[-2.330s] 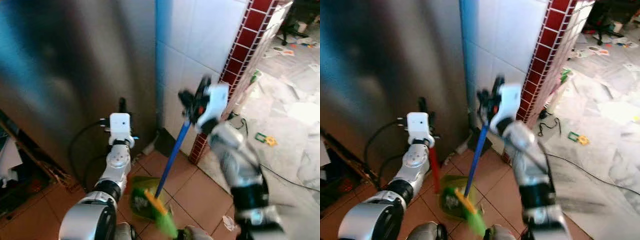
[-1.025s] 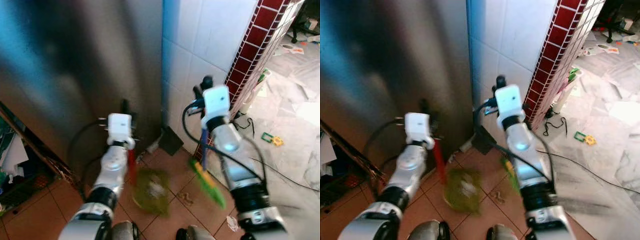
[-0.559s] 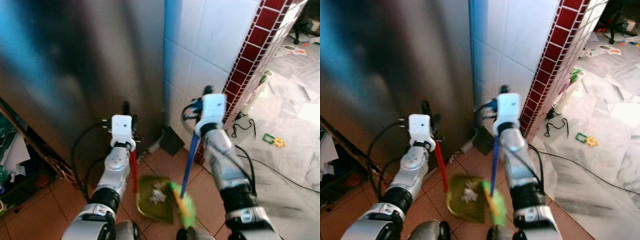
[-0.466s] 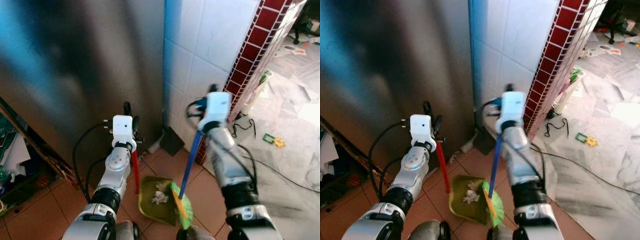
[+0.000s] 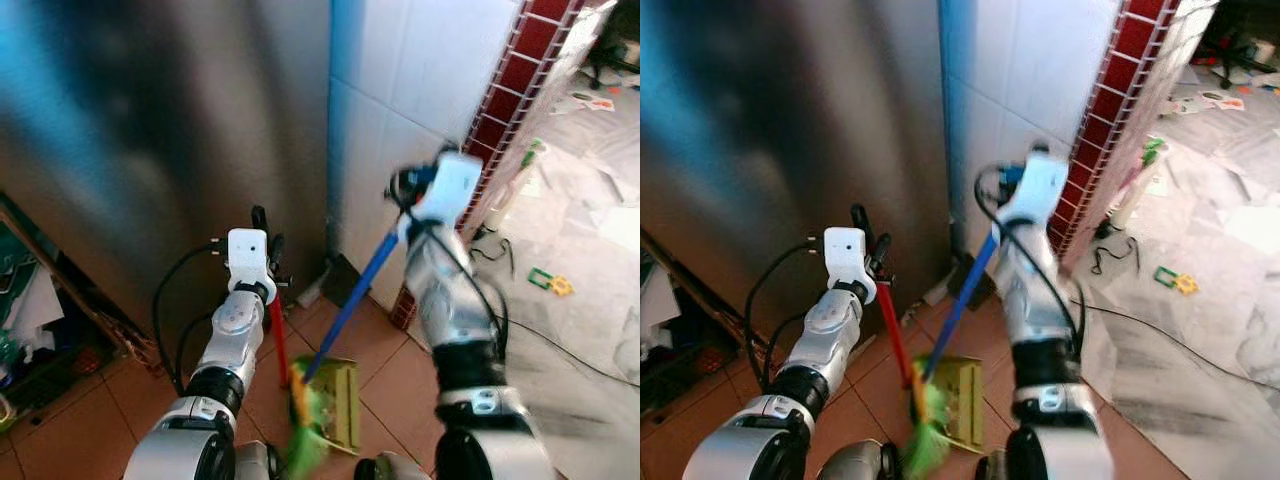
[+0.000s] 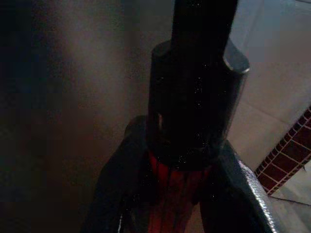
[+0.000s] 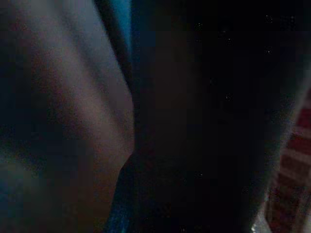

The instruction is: Sweep floor

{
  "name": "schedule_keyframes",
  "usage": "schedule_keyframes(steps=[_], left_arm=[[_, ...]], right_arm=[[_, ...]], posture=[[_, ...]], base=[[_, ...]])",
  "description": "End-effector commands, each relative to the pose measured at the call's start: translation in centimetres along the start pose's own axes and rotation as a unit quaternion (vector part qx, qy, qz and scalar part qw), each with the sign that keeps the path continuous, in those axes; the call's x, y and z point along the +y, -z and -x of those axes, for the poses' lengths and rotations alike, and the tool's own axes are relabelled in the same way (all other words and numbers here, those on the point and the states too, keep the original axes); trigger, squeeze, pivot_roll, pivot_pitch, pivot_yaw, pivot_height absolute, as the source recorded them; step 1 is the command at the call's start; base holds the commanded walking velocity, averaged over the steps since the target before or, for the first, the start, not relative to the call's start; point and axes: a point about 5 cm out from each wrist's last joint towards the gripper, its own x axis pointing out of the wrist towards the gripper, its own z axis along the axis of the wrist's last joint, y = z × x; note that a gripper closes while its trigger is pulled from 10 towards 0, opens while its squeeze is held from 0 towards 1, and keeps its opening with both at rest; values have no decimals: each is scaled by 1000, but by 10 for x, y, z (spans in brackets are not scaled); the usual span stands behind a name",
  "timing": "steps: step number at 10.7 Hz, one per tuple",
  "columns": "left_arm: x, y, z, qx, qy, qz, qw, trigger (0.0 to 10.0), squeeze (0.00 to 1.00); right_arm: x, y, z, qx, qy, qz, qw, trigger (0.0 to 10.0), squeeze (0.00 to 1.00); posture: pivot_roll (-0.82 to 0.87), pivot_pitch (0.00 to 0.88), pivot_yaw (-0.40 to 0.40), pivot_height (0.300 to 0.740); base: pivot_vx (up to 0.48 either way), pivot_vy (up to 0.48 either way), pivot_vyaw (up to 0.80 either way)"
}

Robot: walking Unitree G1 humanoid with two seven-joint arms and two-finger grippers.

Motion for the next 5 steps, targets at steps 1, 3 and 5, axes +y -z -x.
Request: schedule_keyframes(steps=[1, 3, 5], left_arm=[[-15, -1, -3, 6, 25, 30, 999, 10000, 0], [-19, 2, -3, 19, 41, 37, 998, 10000, 0], [-27, 2, -4, 22, 62, 22, 998, 10000, 0]], right_arm=[[16, -31, -2, -73, -49, 26, 996, 10000, 0], [14, -54, -1, -131, -91, 106, 981, 10000, 0], [1, -65, 0, -158, -85, 153, 972, 10000, 0]], posture=[[-70, 21, 25, 740], [-73, 20, 24, 740], [-79, 19, 27, 740]], base=[[0, 0, 0], [0, 0, 0], [0, 0, 0]])
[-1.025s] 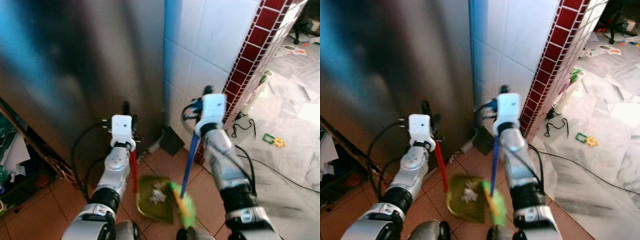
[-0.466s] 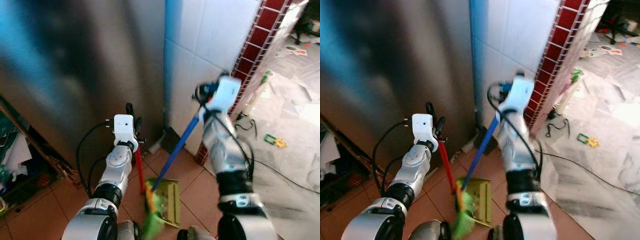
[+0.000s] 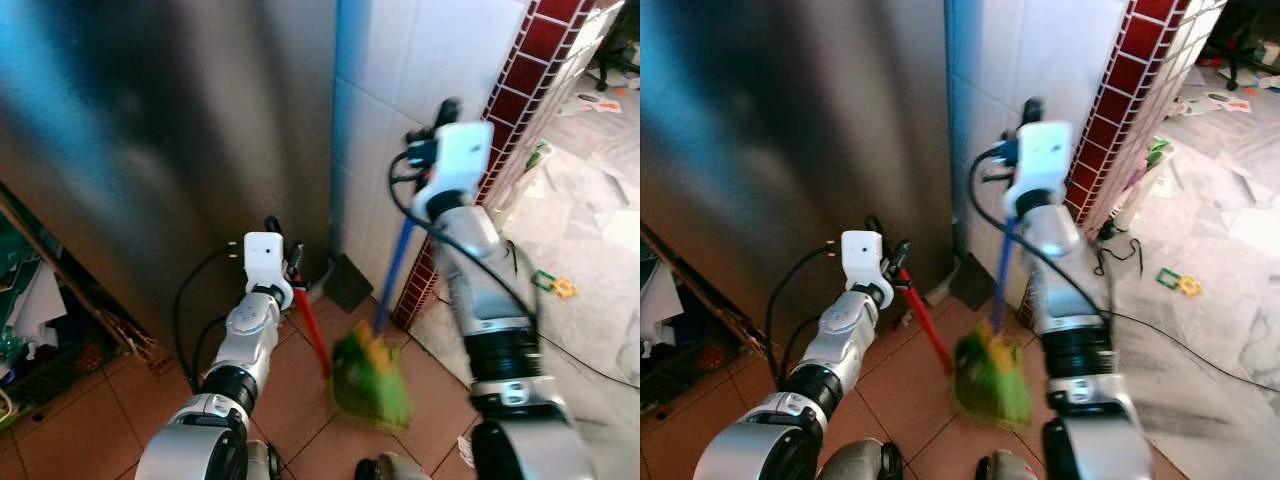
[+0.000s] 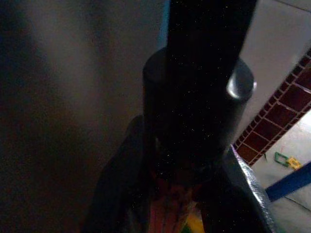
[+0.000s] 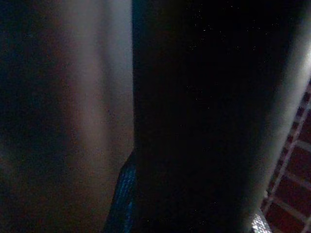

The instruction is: Sweep floor

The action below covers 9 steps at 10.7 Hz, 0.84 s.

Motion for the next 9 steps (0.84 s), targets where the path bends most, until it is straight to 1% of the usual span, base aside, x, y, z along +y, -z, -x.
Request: schedule_keyframes(steps=[1, 2, 4, 5, 7, 8, 9], left_arm=[[-3, -7, -3, -11, 13, -12, 1000, 10000, 0], [0, -13, -2, -31, 7, -16, 999, 10000, 0], [7, -23, 4, -59, 1, -12, 998, 10000, 0], [10, -27, 7, -67, -2, -18, 998, 10000, 0], [14, -27, 12, -67, -5, -26, 997, 10000, 0], [15, -32, 17, -76, -6, -30, 997, 10000, 0], [16, -41, 23, -93, -2, -34, 995, 10000, 0]], right_arm=[[1, -35, -3, -86, -8, 22, 996, 10000, 0], [-3, -37, 0, -96, -9, 37, 995, 10000, 0], [-10, -39, 6, -111, 1, 52, 993, 10000, 0], [-12, -44, 6, -126, 6, 58, 990, 10000, 0], [-14, -46, 5, -135, 12, 65, 989, 10000, 0], [-18, -43, 7, -131, 20, 83, 988, 10000, 0], [-23, -38, 12, -124, 31, 113, 985, 10000, 0]], posture=[[-85, 20, 30, 740], [-85, 20, 30, 740], [-82, 20, 36, 740], [-79, 17, 36, 740], [-75, 6, 36, 740], [-76, 4, 37, 740], [-79, 2, 38, 740]], base=[[0, 0, 0], [0, 0, 0], [0, 0, 0], [0, 0, 0], [0, 0, 0], [0, 0, 0], [0, 0, 0]])
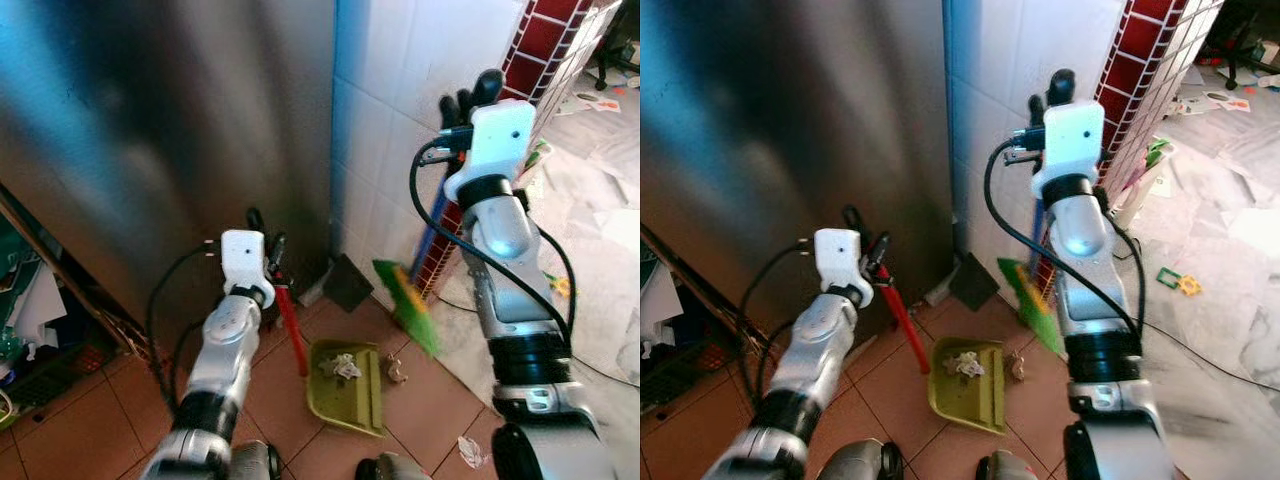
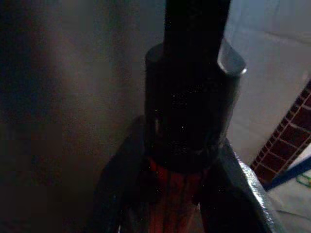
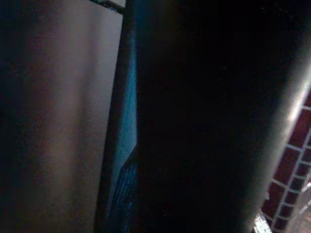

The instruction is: Sweep floor

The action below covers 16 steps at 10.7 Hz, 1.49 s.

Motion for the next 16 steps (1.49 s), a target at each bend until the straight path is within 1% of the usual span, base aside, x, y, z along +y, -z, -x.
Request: schedule_keyframes(steps=[1, 2, 3, 4, 6, 7, 8, 9, 10, 11, 12, 14, 15, 16], left_arm=[[-2, -23, -1, -48, 11, -6, 999, 10000, 0], [-1, -34, 8, -68, 13, -7, 998, 10000, 0], [1, -44, 17, -81, 11, -8, 997, 10000, 0], [1, -53, 28, -85, 11, -10, 996, 10000, 0], [0, -58, 41, -82, 15, -20, 996, 10000, 0], [1, -55, 51, -73, 21, -31, 997, 10000, 0], [4, -50, 56, -57, 20, -39, 997, 10000, 0], [9, -46, 60, -47, 19, -63, 997, 10000, 0], [12, -44, 62, -42, 18, -67, 997, 10000, 0], [22, -39, 69, -26, 3, -70, 997, 10000, 0], [27, -38, 76, -18, -15, -52, 998, 10000, 0], [25, -37, 92, -11, -14, -60, 998, 10000, 0], [27, -39, 97, -10, -18, -60, 998, 10000, 0], [28, -42, 97, -12, -19, -58, 998, 10000, 0]], right_arm=[[-8, -9, 3, -28, 12, 46, 998, 10000, 0], [-10, 3, 17, -3, 22, 39, 999, 10000, 0], [-6, 11, 28, 15, 23, 28, 999, 10000, 0], [-1, 20, 41, 36, 25, 25, 999, 10000, 0], [-2, 34, 55, 72, 49, 17, 996, 10000, 0], [-6, 42, 64, 100, 68, -9, 993, 10000, 0], [-7, 49, 69, 123, 85, -33, 988, 10000, 0], [-7, 61, 77, 163, 111, -74, 978, 10000, 0], [-5, 65, 79, 169, 109, -75, 977, 10000, 0], [-1, 70, 83, 187, 117, -87, 972, 10000, 0], [1, 72, 87, 194, 117, -95, 969, 10000, 0], [-1, 74, 100, 211, 119, -109, 964, 10000, 0], [-2, 76, 107, 222, 122, -118, 960, 10000, 0], [-1, 77, 114, 230, 123, -121, 958, 10000, 0]], posture=[[-75, 1, 37, 740], [-68, 2, 36, 740], [-63, 3, 36, 740], [-53, 4, 35, 740], [-47, 4, 34, 740], [-42, 6, 29, 740], [-43, 2, 20, 740], [-38, 0, 10, 740], [-36, 0, 14, 740], [-26, 0, 9, 740], [-18, 0, 13, 740], [-1, 0, 10, 740], [0, 0, 12, 740], [-6, 0, 16, 740]], base=[[0, 0, 0], [0, 0, 0], [0, 0, 0], [0, 0, 0], [0, 0, 0], [0, 0, 0], [0, 0, 0], [0, 0, 0], [0, 0, 0], [0, 0, 0], [0, 0, 0], [0, 0, 0], [0, 0, 0], [0, 0, 0]])
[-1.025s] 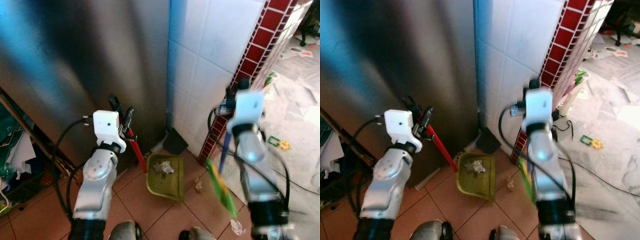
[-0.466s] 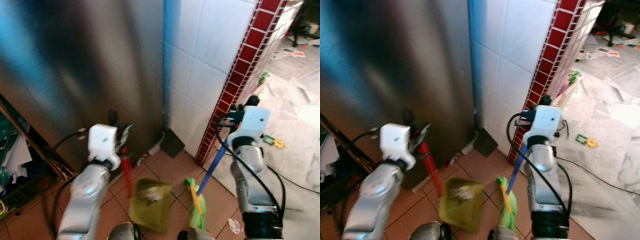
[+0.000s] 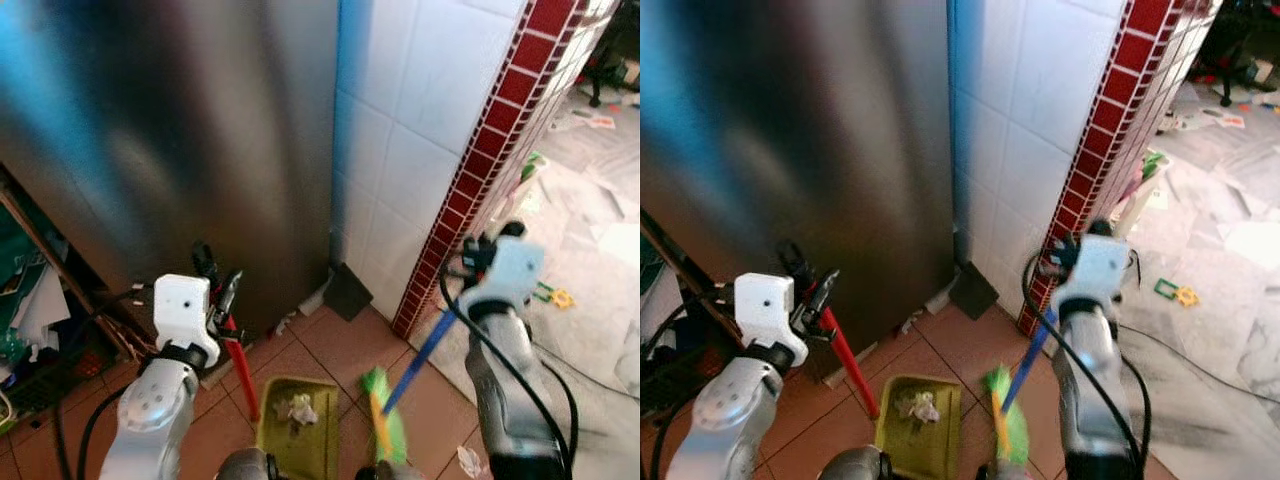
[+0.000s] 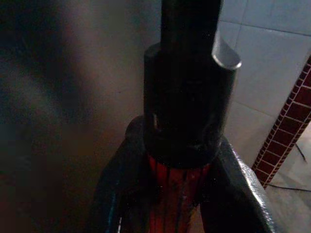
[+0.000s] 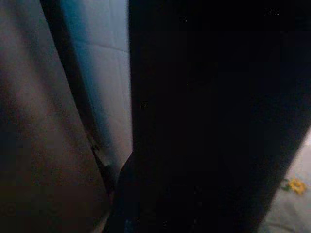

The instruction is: Sweep floor

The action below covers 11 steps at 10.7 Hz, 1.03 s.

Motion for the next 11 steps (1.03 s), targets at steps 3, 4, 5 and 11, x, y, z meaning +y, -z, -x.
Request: schedule_keyframes(steps=[3, 4, 5, 11], left_arm=[[-4, -20, -4, -36, 8, 21, 999, 10000, 0], [-6, -20, -5, -35, 11, 18, 999, 10000, 0], [-7, -19, -5, -34, 11, 20, 999, 10000, 0], [-10, -18, -6, -28, 17, 24, 999, 10000, 0]], right_arm=[[2, -3, 3, 8, -12, -2, 1000, 10000, 0], [1, -4, 2, 9, -16, 1, 1000, 10000, 0], [0, -5, 1, 9, -17, 2, 1000, 10000, 0], [-1, -15, -7, -5, -27, 15, 1000, 10000, 0]], posture=[[-26, 2, 11, 740], [-30, 6, 7, 740], [-31, 7, 5, 740], [-40, 8, 4, 740]], base=[[0, 0, -685], [0, 0, -800], [0, 0, -725], [-45, 0, -153]])
